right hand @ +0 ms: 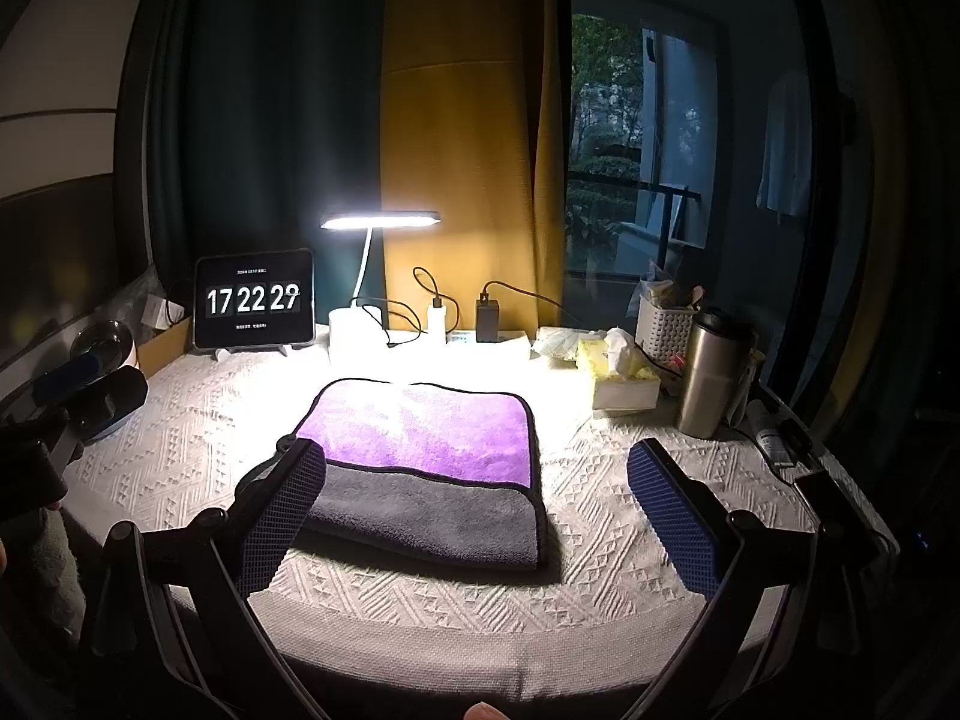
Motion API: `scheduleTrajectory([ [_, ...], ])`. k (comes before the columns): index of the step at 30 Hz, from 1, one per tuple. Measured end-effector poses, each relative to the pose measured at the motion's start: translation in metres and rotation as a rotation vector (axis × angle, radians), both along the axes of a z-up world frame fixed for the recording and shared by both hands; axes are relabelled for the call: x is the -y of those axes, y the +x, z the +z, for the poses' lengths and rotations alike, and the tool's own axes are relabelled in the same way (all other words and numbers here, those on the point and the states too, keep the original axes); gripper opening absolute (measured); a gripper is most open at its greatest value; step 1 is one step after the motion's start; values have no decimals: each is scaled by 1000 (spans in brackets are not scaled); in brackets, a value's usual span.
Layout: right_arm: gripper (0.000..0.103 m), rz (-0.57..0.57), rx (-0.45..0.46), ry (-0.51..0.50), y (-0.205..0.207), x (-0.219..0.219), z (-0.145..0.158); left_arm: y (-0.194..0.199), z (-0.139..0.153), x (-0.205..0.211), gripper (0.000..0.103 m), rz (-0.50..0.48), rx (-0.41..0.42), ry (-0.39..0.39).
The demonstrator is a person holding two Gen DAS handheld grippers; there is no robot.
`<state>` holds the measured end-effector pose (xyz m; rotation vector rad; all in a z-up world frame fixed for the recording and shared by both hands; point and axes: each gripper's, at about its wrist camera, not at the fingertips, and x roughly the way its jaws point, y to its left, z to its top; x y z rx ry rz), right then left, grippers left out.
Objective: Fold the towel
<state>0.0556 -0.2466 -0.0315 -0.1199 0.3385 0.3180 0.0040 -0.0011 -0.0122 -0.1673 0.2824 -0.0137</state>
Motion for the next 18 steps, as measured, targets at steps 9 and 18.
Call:
scheduleTrajectory([
  [9, 103, 0, 1, 1, 0, 0, -1, 0, -1, -1, 103, 0, -1, 0],
  [18, 103, 1, -2, 1, 0, 0, -1, 0, 0, -1, 103, 0, -1, 0],
])
